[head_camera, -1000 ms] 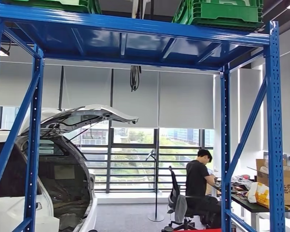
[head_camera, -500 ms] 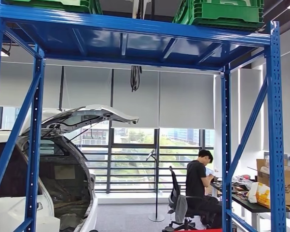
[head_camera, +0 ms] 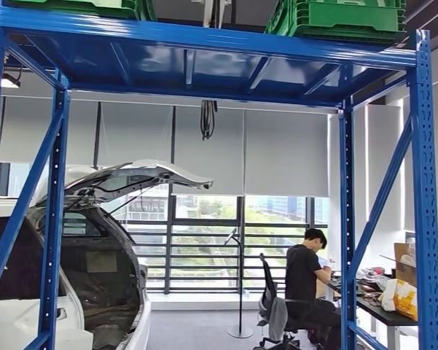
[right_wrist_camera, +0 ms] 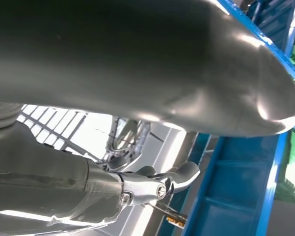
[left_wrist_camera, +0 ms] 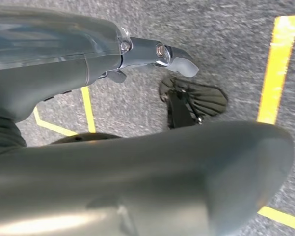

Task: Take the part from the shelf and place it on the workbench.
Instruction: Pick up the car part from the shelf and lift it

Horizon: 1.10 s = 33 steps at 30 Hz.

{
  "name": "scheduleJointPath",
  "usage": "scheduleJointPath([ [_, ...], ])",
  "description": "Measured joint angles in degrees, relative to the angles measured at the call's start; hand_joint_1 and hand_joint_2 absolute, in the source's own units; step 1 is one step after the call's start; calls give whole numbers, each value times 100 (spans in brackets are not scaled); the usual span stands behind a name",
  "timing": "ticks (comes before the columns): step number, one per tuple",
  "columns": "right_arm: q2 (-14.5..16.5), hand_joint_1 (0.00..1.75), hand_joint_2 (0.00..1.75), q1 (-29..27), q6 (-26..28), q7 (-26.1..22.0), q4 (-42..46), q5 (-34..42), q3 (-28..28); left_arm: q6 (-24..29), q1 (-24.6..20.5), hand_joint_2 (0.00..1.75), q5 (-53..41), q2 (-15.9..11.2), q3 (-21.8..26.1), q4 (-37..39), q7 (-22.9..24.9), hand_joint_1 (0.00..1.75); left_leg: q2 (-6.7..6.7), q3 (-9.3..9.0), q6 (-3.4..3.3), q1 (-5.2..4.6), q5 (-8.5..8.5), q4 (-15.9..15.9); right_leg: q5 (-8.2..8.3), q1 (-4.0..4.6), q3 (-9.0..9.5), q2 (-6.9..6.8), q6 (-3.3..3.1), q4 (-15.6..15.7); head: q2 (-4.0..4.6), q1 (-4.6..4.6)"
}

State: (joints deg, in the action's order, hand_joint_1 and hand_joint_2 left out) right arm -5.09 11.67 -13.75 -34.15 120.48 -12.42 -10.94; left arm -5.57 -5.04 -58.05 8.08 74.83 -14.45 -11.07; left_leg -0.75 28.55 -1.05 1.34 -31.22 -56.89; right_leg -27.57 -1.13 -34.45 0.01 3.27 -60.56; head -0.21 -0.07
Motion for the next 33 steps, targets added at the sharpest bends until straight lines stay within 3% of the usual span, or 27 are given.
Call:
scheduleJointPath([
  [1, -4, 0, 0, -1, 0, -3, 6, 1, -5, -1, -4, 0, -2, 1, 1, 1, -1, 0, -6, -7, 36, -3, -26, -3, 39, 13, 64, 9, -37, 177, -1, -1],
  [4, -18, 0, 0, -7, 0, -7, 30, 3, -13, -1, -9, 0, -6, 2, 1, 5, -2, 0, -6, -11, 126, -2, -62, 27, -57, 30, 88, 20, -175, 255, -2, -2],
  [6, -22, 0, 0, 1, 0, -8, 52, 4, -14, -1, -21, 0, -7, 3, -1, 7, -4, 0, 11, 59, 169, 3, -182, -159, -88, 12, 143, 3, -260, 289, -2, -3],
  [7, -22, 0, 0, 3, 0, -8, 61, 4, -14, -1, -27, 0, -7, 3, -1, 7, -5, 0, 19, 202, 181, 4, -309, -439, -107, 7, 177, -12, -299, 303, -2, -3],
  [9, -22, 0, 0, -1, 0, -8, 67, 5, -15, -1, -23, 0, -7, 3, 1, 7, -5, 0, 26, 681, 188, 0, -595, -1273, -163, 28, 234, -29, -355, 305, -1, -4],
  [10, -22, 0, 0, -11, 0, -8, 67, 5, -16, -1, -12, 0, -7, 3, 1, 7, -5, 0, 27, 906, 187, -3, -644, -1605, -195, 40, 271, -28, -369, 305, -1, -4],
  [11, -23, 0, 0, -19, 0, -9, 67, 5, -18, -1, 0, 0, -7, 3, 1, 7, -4, 0, 27, 1048, 178, -8, -572, -1742, -234, 49, 321, -22, -374, 304, -1, -4],
  [12, -23, 0, 0, -27, 0, -9, 67, 5, -19, -1, 9, 0, -7, 3, 1, 7, -4, 0, 27, 1078, 161, -15, -377, -1642, -279, 58, 385, -15, -372, 304, 0, -4],
  [14, -25, 0, 0, -36, 0, -10, 66, 5, -19, -1, 14, 0, -7, 2, 1, 7, -7, 0, 30, 903, 92, -39, 169, -984, -387, 64, 532, -4, -348, 307, 1, -2],
  [15, -26, 0, 0, -34, 0, -10, 64, 5, -19, -1, 14, 0, -7, 2, 2, 7, -9, 0, 34, 799, 55, -60, 350, -684, -434, 70, 581, 2, -322, 303, 1, -4],
  [16, -27, 0, 0, -36, 0, -10, 63, 7, -20, -1, 10, 0, -7, 1, 3, 7, -10, 0, 37, 721, 22, -83, 420, -472, -468, 71, 603, 7, -294, 300, -2, -5],
  [18, -29, 0, 0, -38, 0, -10, 65, 11, -22, -1, 2, 0, -7, 1, 5, 7, -11, 0, 39, 667, -19, -120, 354, -333, -494, 70, 592, 9, -230, 312, -6, -8],
  [21, -36, 0, 0, -28, 0, -12, 81, 15, -27, -1, 3, 0, -7, 2, 5, 7, -17, 0, 29, 570, -77, -77, 296, -203, -597, 60, 561, -2, -136, 202, -6, -6],
  [23, -45, 0, 0, -21, 0, -14, 86, 15, -30, -2, -6, 0, -7, 4, 5, 7, -21, 0, 28, 492, -115, -53, 265, -159, -826, 52, 268, 0, -90, -358, -3, -4],
  [25, -54, 0, 0, -34, 0, -14, 85, 15, -33, -3, -10, 0, -7, 9, 5, 8, -20, 0, 27, 429, -132, -51, 208, -157, -1023, 45, -221, -1, -60, -1106, -2, -4],
  [26, -56, 0, 0, -44, 0, -14, 84, 15, -34, -2, -6, 0, -7, 12, 5, 9, -20, 0, 24, 384, -132, -51, 171, -157, -986, 44, -394, -1, -52, -1296, -1, -4],
  [27, -58, 0, 0, -49, 0, -14, 83, 15, -34, -2, -1, 0, -7, 14, 5, 10, -19, 0, 19, 326, -126, -51, 130, -157, -818, 44, -456, -1, -50, -1253, -1, -4],
  [30, -65, 0, 0, -47, 0, -14, 81, 15, -36, -2, -2, 0, -7, 16, 5, 12, -20, 0, -2, 138, -78, -54, -4, -148, -77, 65, -170, 4, -99, -289, -1, -4],
  [31, -67, 0, 0, -42, 0, -14, 81, 14, -37, -3, -10, 0, -7, 18, 5, 14, -21, 0, -8, 107, -49, -56, -36, -142, 15, 81, -72, 7, -136, -39, -3, -4],
  [33, -70, 0, 0, -37, 1, -13, 81, 14, -38, -6, -21, 0, -8, 22, 4, 20, -21, 0, -10, 91, 13, -57, -67, -112, -23, 114, -5, 19, -204, 125, -4, -4],
])
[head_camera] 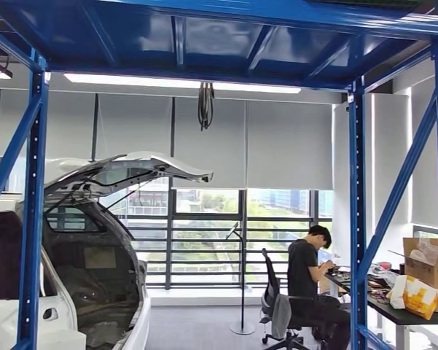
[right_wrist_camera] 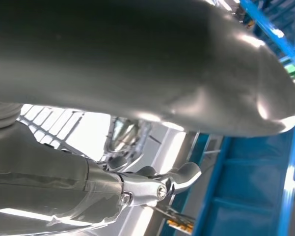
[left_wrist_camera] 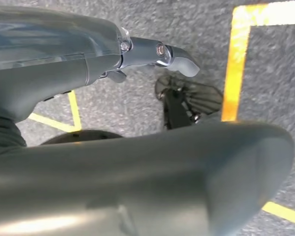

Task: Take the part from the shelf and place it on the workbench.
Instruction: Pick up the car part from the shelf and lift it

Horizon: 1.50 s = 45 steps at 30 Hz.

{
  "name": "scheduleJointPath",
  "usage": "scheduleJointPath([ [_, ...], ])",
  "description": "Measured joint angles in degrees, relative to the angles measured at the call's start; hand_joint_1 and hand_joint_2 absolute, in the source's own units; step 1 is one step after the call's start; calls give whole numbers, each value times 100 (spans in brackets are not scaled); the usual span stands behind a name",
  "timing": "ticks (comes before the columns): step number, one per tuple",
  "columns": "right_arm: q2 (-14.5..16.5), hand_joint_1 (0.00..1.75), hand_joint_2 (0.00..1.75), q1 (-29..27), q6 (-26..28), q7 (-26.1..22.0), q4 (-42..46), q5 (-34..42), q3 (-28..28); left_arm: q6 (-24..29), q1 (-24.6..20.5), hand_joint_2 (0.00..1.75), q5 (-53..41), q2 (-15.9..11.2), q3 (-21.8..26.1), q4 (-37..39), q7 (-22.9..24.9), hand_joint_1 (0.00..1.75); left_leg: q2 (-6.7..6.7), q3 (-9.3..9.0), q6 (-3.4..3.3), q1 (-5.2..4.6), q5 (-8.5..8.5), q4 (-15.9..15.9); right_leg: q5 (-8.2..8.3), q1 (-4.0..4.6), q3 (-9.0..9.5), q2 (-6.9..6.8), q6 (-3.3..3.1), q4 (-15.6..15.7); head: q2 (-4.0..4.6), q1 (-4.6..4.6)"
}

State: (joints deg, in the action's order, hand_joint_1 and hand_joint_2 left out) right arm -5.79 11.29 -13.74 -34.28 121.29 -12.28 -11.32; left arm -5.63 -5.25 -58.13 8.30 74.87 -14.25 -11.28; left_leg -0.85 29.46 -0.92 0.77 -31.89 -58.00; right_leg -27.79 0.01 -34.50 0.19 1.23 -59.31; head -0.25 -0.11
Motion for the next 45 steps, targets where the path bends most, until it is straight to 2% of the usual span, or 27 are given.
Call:
scheduleJointPath([
  [2, 1, 0, 0, -1, 2, -1, 5, -3, -2, -7, -3, 0, -7, 3, -1, 6, -2, 0, 10, -21, 59, 2, -30, 23, -28, -18, 41, 9, -60, 85, 1, -1],
  [4, 2, 0, 0, 0, 7, -4, 9, -7, -3, -10, -9, 0, -14, 5, -1, 8, -7, 0, 21, 85, 104, 0, -177, -233, -36, -51, 114, -7, -115, 159, 2, -2],
  [7, 2, 0, 0, -18, 16, -8, 8, -14, -5, -10, 2, 0, -17, 5, -1, 8, -11, 0, 28, 736, 153, 13, -568, -1357, -110, -58, 210, -35, -165, 177, 3, -2],
  [8, 2, 0, 0, -30, 19, -8, 7, -15, -6, -10, 13, 0, -19, 5, -1, 8, -11, 0, 29, 921, 162, 15, -575, -1606, -144, -58, 252, -34, -167, 177, 3, -2],
  [9, 2, 0, 0, -42, 22, -8, 7, -16, -7, -7, 24, 0, -22, 4, -1, 8, -11, 0, 30, 994, 165, 18, -450, -1621, -183, -58, 305, -29, -161, 177, 3, -2],
  [12, 2, 0, 0, -63, 44, -11, 5, -14, -7, 7, 34, 0, -40, -5, -1, 8, -11, 0, 38, 726, 130, 16, 290, -700, -330, -52, 504, -15, -106, 174, 3, -1],
  [13, 2, 0, 0, -69, 51, -15, 5, -10, -7, 10, 31, 0, -50, -8, -1, 8, -11, 0, 40, 615, 104, 7, 408, -411, -372, -46, 542, -8, -74, 169, 3, 0],
  [14, 2, 0, 0, -77, 56, -25, 7, -4, -5, 12, 28, 0, -61, -10, -2, 8, -7, 0, 41, 552, 76, -6, 436, -252, -400, -42, 559, -3, -39, 173, 3, 0],
  [18, 1, 0, 0, -105, 69, -67, 16, 15, 1, 20, 36, 0, -79, -13, -3, 8, 1, 0, 36, 481, -42, -15, 361, -127, -455, -57, 599, -1, 83, 212, 3, -2],
  [20, 0, 0, 0, -111, 69, -80, 31, 22, 4, 21, 34, 0, -82, -18, -3, 8, -5, 0, 37, 424, -88, 8, 353, -80, -584, -62, 514, -4, 127, -21, 3, -1],
  [23, -2, 0, 0, -145, 69, -93, 38, 28, 9, 21, 26, 0, -85, -21, -3, 8, -8, 0, 38, 344, -140, 8, 292, -64, -989, -67, -109, -5, 174, -1132, 3, 0],
  [24, -2, 0, 0, -161, 69, -95, 37, 30, 10, 21, 31, 0, -85, -22, -3, 8, -9, 0, 37, 311, -147, 6, 262, -64, -1027, -68, -320, -5, 180, -1430, 3, 0],
  [25, -2, 0, 0, -173, 69, -97, 37, 32, 10, 21, 37, 0, -86, -23, -3, 8, -8, 0, 33, 268, -148, 3, 230, -64, -947, -67, -440, -5, 181, -1527, 3, 0],
  [26, -2, 0, 0, -179, 69, -100, 37, 35, 11, 21, 43, 0, -86, -25, -3, 8, -8, 0, 28, 214, -144, 0, 192, -64, -746, -66, -449, -5, 173, -1384, 3, 0],
  [28, -2, 0, 0, -183, 70, -111, 37, 43, 15, 22, 47, 0, -86, -26, -3, 9, -7, 0, 17, 90, -120, -10, 108, -59, -217, -51, -223, -4, 120, -650, 3, 0],
  [29, -2, 0, 0, -184, 70, -117, 38, 48, 18, 23, 42, 0, -87, -27, -3, 10, -6, 0, 10, 46, -95, -17, 68, -56, -45, -34, -96, -5, 80, -306, 3, 1],
  [30, -2, 0, 0, -187, 71, -123, 39, 53, 20, 24, 37, 0, -87, -27, -3, 11, -5, 0, 8, 23, -64, -21, 39, -50, 24, -17, -15, -6, 39, -87, 2, 2],
  [32, -2, 0, 0, -193, 72, -129, 43, 61, 22, 25, 29, 0, -89, -28, -3, 13, -2, 0, 12, 10, 2, -19, 11, -19, -13, 11, 27, 0, -28, 38, 1, 6],
  [35, -2, 0, 0, -200, 71, -132, 63, 64, 22, 25, 16, 0, -92, -29, -5, 13, -1, 0, 29, 43, 84, -11, -95, -135, -26, -34, 110, -1, -116, 154, 3, 6],
  [36, -1, 0, 0, -203, 70, -133, 68, 64, 22, 25, 12, 0, -93, -30, -5, 13, -1, 0, 31, 163, 109, -7, -209, -377, -35, -52, 152, -11, -143, 188, 3, 5],
  [38, 0, 0, 0, -221, 66, -136, 68, 64, 21, 25, 20, 0, -98, -31, -5, 13, 9, 0, 33, 606, 150, 4, -489, -1146, -88, -52, 215, -27, -176, 201, 3, 5],
  [39, 0, 0, 0, -236, 64, -138, 67, 63, 21, 25, 30, 0, -102, -32, -5, 13, 15, 0, 33, 821, 167, 11, -549, -1465, -122, -52, 251, -26, -180, 201, 3, 4],
  [40, 0, 0, 0, -250, 62, -139, 66, 63, 21, 25, 42, 0, -107, -33, -5, 13, 20, 0, 34, 958, 178, 17, -496, -1609, -161, -53, 298, -22, -176, 200, 3, 4],
  [41, 0, 0, 0, -259, 61, -141, 66, 63, 21, 25, 50, 0, -111, -34, -5, 13, 22, 0, 35, 986, 184, 24, -321, -1527, -205, -55, 358, -15, -167, 199, 3, 4],
  [43, 0, 0, 0, -265, 61, -147, 65, 63, 21, 27, 56, 0, -119, -42, -5, 13, 22, 0, 39, 796, 180, 36, 207, -883, -315, -62, 503, -7, -126, 198, 3, 4],
  [44, 0, 0, 0, -262, 61, -150, 64, 62, 21, 28, 54, 0, -120, -46, -5, 14, 22, 0, 40, 684, 172, 27, 385, -587, -365, -56, 559, -4, -97, 196, 4, 4],
  [45, 0, 0, 0, -261, 61, -154, 63, 60, 21, 29, 49, 0, -121, -49, -6, 15, 23, 0, 41, 595, 143, 17, 454, -363, -407, -50, 587, -2, -61, 190, 3, 4],
])
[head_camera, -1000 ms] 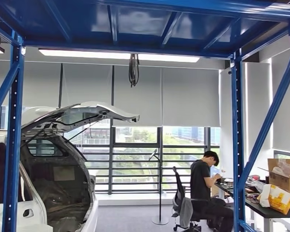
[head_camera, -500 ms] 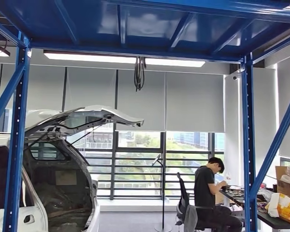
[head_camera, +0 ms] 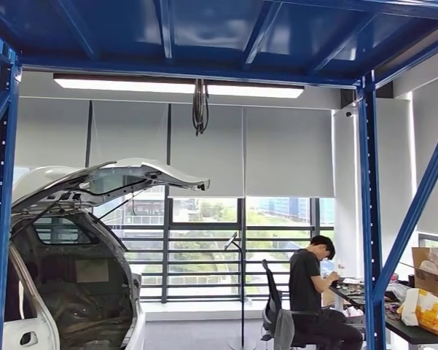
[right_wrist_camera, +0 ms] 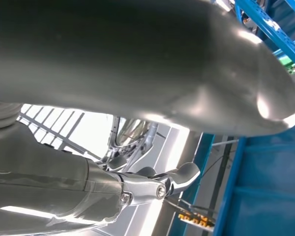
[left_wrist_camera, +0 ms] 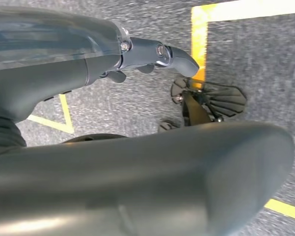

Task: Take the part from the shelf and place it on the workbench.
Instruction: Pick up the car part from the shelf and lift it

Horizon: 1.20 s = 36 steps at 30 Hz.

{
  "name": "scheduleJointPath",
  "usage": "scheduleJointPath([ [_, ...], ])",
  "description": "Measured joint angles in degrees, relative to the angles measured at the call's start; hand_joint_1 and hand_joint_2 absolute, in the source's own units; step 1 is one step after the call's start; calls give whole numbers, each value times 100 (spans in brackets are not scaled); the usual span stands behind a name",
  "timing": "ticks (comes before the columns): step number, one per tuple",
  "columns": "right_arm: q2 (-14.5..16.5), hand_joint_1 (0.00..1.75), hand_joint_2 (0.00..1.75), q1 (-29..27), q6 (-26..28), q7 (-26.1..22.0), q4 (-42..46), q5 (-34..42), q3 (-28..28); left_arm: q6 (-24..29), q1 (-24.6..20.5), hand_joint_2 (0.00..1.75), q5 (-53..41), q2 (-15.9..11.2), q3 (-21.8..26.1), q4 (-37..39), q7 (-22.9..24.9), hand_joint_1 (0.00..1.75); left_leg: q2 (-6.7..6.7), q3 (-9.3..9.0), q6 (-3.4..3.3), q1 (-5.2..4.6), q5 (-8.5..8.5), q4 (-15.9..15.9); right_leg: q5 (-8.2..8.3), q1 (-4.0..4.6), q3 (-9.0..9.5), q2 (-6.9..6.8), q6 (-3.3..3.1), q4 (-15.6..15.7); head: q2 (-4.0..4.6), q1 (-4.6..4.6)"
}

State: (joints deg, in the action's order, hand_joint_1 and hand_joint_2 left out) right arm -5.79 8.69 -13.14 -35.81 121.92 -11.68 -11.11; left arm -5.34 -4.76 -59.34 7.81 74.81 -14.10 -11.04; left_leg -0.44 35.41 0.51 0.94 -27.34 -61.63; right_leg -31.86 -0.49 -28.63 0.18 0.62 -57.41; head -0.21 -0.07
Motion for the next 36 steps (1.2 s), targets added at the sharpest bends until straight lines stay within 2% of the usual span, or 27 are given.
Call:
scheduleJointPath([
  [4, 0, 0, 0, 4, 1, -20, 4, -7, -2, 3, 16, 0, -8, -6, -2, 2, 10, 0, -8, -81, -149, -21, -108, 183, -68, -2, 24, 2, 113, 14, -1, -1],
  [6, 0, 0, 0, 12, 2, -27, 20, -4, 2, 3, 12, 0, -11, -12, -2, 2, 1, 0, -9, -145, -210, 4, -142, 219, -202, -11, -68, -3, 162, -234, -1, -2],
  [7, 0, 0, 0, 11, 2, -31, 27, 1, 6, 0, 3, 0, -13, -14, -2, 2, -4, 0, -9, -181, -233, 11, -163, 233, -324, -15, -231, -5, 181, -545, -1, -1],
  [9, 0, 0, 0, -3, 1, -33, 31, 16, 13, -4, -7, 0, -16, -14, -2, 2, -5, 0, -7, -245, -259, 11, -221, 241, -573, -17, -731, -6, 201, -1357, -1, 1],
  [10, 0, 0, 0, -16, 1, -33, 31, 28, 18, -4, -3, 0, -17, -14, -2, 2, -5, 0, -8, -287, -262, 8, -258, 241, -595, -16, -953, -6, 201, -1645, -1, 1],
  [11, 0, 0, 0, -26, -1, -35, 31, 39, 21, -4, 4, 0, -19, -14, -2, 2, -6, 0, -10, -336, -262, 4, -296, 241, -518, -15, -1089, -6, 196, -1758, 0, 1],
  [12, 0, 0, 0, -30, -2, -36, 31, 49, 25, -3, 10, 0, -21, -15, -2, 2, -6, 0, -14, -393, -259, -1, -337, 241, -345, -13, -1130, -5, 186, -1686, 0, 1],
  [13, 0, 0, 0, -32, -4, -37, 31, 58, 27, -2, 14, 0, -22, -15, -2, 2, -6, 0, -20, -448, -253, -5, -374, 242, -126, -10, -1094, -5, 171, -1475, 1, 1],
  [14, 0, 0, 0, -32, -6, -38, 31, 69, 28, -2, 14, 0, -24, -16, -2, 2, -7, 0, -27, -511, -243, -8, -416, 243, 138, -5, -998, -5, 148, -1143, 1, 1],
  [16, 0, 0, 0, -40, -18, -38, 27, 120, 37, -3, 3, 0, -24, -16, -3, 4, -8, 0, -38, -605, -206, -16, -491, 261, 454, 31, -805, -4, 84, -587, 0, -1],
  [17, 0, 0, 0, -48, -34, -36, 25, 164, 44, -4, -2, 0, -24, -16, -3, 5, -9, 0, -41, -629, -180, -18, -519, 273, 506, 52, -730, -4, 50, -381, -2, -1],
  [19, 0, 0, 0, -76, -79, -27, 23, 271, 62, -4, -8, 0, -24, -16, -4, 7, -10, 0, -36, -637, -125, -14, -539, 317, 437, 79, -684, 4, -1, -256, -5, 2],
  [21, 7, 0, 0, -105, -148, 18, 22, 419, 84, -2, -11, 0, -17, -19, -3, 7, -12, 0, -18, -647, -71, -13, -588, 320, 401, 44, -625, 11, -45, -159, -5, 2],
  [22, 16, 0, 0, -119, -208, 84, 19, 548, 103, 1, -14, 0, -5, -20, -3, 7, -14, 0, -12, -593, -49, -17, -660, 192, 392, 25, -579, 4, -71, -114, -5, 2],
  [23, 29, 0, 0, -135, -284, 194, 8, 727, 127, 5, -18, 0, 12, -22, -2, 7, -15, 0, -8, -465, -29, -18, -774, -60, 377, 6, -528, -5, -96, -72, -4, 2],
  [25, 55, 0, 0, -191, -452, 474, -50, 1141, 177, 16, -12, 0, 49, -23, -1, 7, -18, 0, -7, -2, -3, -14, -1026, -836, 317, 7, -452, -22, -128, -57, -2, 1],
  [26, 62, 0, 0, -224, -535, 627, -100, 1348, 200, 25, 0, 0, 64, -23, 1, 7, -20, 0, -7, 224, 7, -11, -1072, -1152, 281, 7, -411, -20, -133, -57, -1, 1],
  [27, 65, 0, 0, -258, -617, 781, -163, 1549, 225, 33, 14, 0, 81, -23, 4, 7, -24, 0, -6, 369, 11, -9, -999, -1286, 237, 7, -355, -14, -131, -57, -1, 1],
  [28, 61, 0, 0, -285, -701, 940, -238, 1758, 254, 43, 26, 0, 99, -23, 8, 7, -29, 0, -6, 406, 9, -8, -801, -1192, 187, 7, -284, -7, -123, -57, -1, 1],
  [30, 29, 0, 0, -328, -849, 1219, -429, 2149, 313, 54, 34, 0, 131, -30, 20, 7, -41, 0, -3, 243, -19, -9, -246, -548, 67, 5, -113, 4, -87, -54, 0, 2],
  [31, 1, 0, 0, -342, -912, 1319, -528, 2305, 338, 57, 33, 0, 142, -33, 31, 7, -46, 0, -2, 140, -39, -18, -63, -247, 12, 13, -51, 8, -55, -59, 1, 0],
  [32, -38, 0, 0, -357, -982, 1425, -626, 2481, 361, 60, 30, 0, 149, -37, 41, 7, -48, 0, -4, 61, -66, -29, 4, -32, -25, 20, -20, 11, -23, -63, 0, -1],
  [33, -86, 0, 0, -372, -1055, 1544, -723, 2689, 381, 61, 28, 0, 154, -38, 49, 7, -51, 0, -7, 24, -90, -42, -22, 53, -41, 25, -14, 12, 8, -56, 0, -2],
  [34, -143, 0, 44, -383, -1111, 1668, -816, 2909, 398, 61, 29, 0, 159, -38, 55, 7, -52, 0, -12, -1, -104, -46, -44, 113, -55, 32, -14, 13, 29, -51, -1, -4],
  [36, -270, 0, 131, -399, -1069, 1865, -1020, 3175, 438, 61, 34, 0, 169, -40, 67, 7, -60, 0, -24, -23, -116, -39, -65, 160, -44, 32, 1, 10, 26, -16, -1, -3],
])
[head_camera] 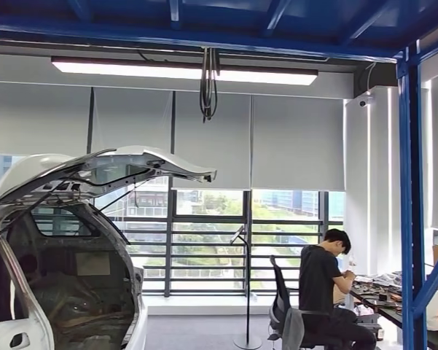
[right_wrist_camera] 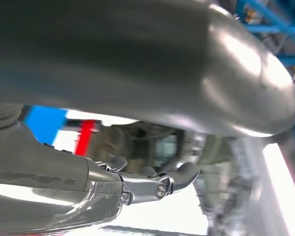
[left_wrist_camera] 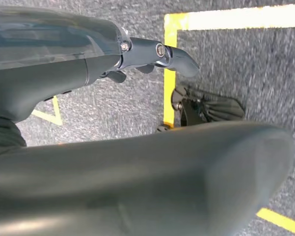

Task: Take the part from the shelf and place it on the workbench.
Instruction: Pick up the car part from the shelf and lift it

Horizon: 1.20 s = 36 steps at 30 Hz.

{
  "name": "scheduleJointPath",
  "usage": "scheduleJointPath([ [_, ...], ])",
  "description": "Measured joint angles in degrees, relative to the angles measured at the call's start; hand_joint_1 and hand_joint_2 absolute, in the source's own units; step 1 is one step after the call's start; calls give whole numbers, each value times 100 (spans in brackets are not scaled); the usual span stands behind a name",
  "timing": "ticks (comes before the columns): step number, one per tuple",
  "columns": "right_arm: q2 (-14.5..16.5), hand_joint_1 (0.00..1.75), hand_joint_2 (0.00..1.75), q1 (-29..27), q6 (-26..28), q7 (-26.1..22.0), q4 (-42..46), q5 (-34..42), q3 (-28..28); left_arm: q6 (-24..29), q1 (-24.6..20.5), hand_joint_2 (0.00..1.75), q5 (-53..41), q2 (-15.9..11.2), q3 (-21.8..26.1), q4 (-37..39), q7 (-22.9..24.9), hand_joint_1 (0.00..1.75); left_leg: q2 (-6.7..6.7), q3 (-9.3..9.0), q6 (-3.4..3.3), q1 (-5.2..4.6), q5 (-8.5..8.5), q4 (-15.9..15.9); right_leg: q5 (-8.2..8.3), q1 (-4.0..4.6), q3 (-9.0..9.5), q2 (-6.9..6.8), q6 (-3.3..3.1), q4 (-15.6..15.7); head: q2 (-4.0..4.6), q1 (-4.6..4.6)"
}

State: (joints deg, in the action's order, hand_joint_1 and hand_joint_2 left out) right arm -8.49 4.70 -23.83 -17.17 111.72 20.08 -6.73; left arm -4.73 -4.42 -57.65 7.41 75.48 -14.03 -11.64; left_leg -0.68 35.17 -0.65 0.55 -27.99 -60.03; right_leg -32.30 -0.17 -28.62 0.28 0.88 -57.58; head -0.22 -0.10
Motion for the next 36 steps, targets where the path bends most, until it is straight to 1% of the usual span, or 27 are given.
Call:
scheduleJointPath([
  [1, -47, 0, 175, -1, 91, 49, -90, -13, 22, 0, 2, 0, 7, -2, 9, 0, -4, 0, -6, -8, -2, 6, -3, 11, 5, 2, 11, 0, -4, 7, 0, 0],
  [2, -79, 0, 175, 3, 212, 90, -170, -116, 44, 1, -1, 0, 15, -4, 17, 0, -8, 0, -11, -12, -11, 6, -12, 13, 22, 4, 17, -1, -5, 12, 0, 1],
  [3, -96, 0, 175, 12, 367, 130, -233, -327, 57, 1, -4, 0, 28, -5, 23, 0, -10, 0, -15, -13, -23, 6, -23, 14, 32, 5, 21, 0, 7, 14, 0, 1],
  [4, -105, 0, 175, 28, 564, 174, -283, -671, 62, 1, -8, 0, 41, -3, 28, 0, -10, 0, -17, -14, -37, 5, -33, 14, 40, 4, 23, 0, 17, 16, 0, 1],
  [6, -109, 0, 175, 104, 1067, 293, -352, -1837, 32, 8, -19, 0, 64, 2, 45, 0, -10, 0, -17, -15, -60, -2, -48, 15, 51, 2, 25, -1, 31, 22, 0, 2],
  [8, -107, 0, 175, 216, 1447, 408, -392, -2969, -38, 24, -31, 0, 69, 4, 70, 0, -10, 0, -16, -16, -72, -12, -55, 15, 52, -4, 28, -2, 35, 40, 1, 2],
  [10, -108, 0, 175, 300, 1608, 464, -422, -3480, -105, 34, -35, 0, 72, 4, 88, 0, -11, 0, -15, -15, -75, -19, -56, 14, 41, -8, 42, -3, 46, 73, 1, 2],
  [12, -112, 0, 175, 361, 1754, 509, -450, -3929, -167, 35, -34, 0, 79, 6, 98, 0, -13, 0, -14, -15, -76, -24, -57, 14, 16, -12, 66, -3, 72, 113, 1, 2],
  [15, -123, 0, 175, 492, 2038, 713, -504, -5260, -361, 13, -41, 0, 123, 16, 117, 0, -43, 0, -4, -24, -77, -26, -56, 14, 1, -14, 81, 1, 89, 135, 2, 2],
  [17, -136, 0, 175, 597, 2089, 886, -560, -5949, -560, -6, -53, 0, 158, 32, 126, 1, -61, 0, -1, -33, -78, -22, -54, 14, 1, -10, 86, 0, 89, 133, 1, 2],
  [19, -190, 0, 175, 726, 2044, 1010, -656, -6344, -775, -19, -60, 0, 183, 54, 141, 3, -62, 0, 0, -39, -78, -16, -50, 14, 1, -6, 92, -1, 89, 129, 2, 2],
  [23, -507, 0, 175, 1061, 1770, 1126, -964, -6723, -1248, -78, -69, 0, 198, 113, 168, 16, -50, 0, 0, -46, -76, -8, -47, 15, 1, 4, 97, -1, 89, 120, 2, 2],
  [26, -743, 0, 175, 1276, 1661, 1132, -1212, -6769, -1545, -89, -74, 0, 202, 148, 171, 38, -39, 0, -1, -47, -75, -5, -46, 15, 1, 5, 99, -2, 89, 119, 2, 2],
  [28, -874, 0, 175, 1419, 1495, 1150, -1347, -6707, -1708, -112, -75, 0, 197, 160, 172, 49, -29, 0, 0, -46, -75, -5, -46, 15, 1, 5, 99, -1, 89, 118, 2, 2],
  [31, -1135, 0, 175, 1773, 1141, 1169, -1698, -6387, -2099, -163, -84, 0, 176, 176, 172, 60, -16, 0, 0, -46, -75, -5, -46, 15, 1, 5, 99, 0, 89, 118, 2, 2],
  [36, -1520, 0, 175, 2465, 684, 1050, -2625, -5268, -2915, -236, -97, 0, 158, 211, 172, 93, 2, 0, -3, -48, -77, -6, -44, 15, 2, 5, 102, -4, 89, 118, 2, 2],
])
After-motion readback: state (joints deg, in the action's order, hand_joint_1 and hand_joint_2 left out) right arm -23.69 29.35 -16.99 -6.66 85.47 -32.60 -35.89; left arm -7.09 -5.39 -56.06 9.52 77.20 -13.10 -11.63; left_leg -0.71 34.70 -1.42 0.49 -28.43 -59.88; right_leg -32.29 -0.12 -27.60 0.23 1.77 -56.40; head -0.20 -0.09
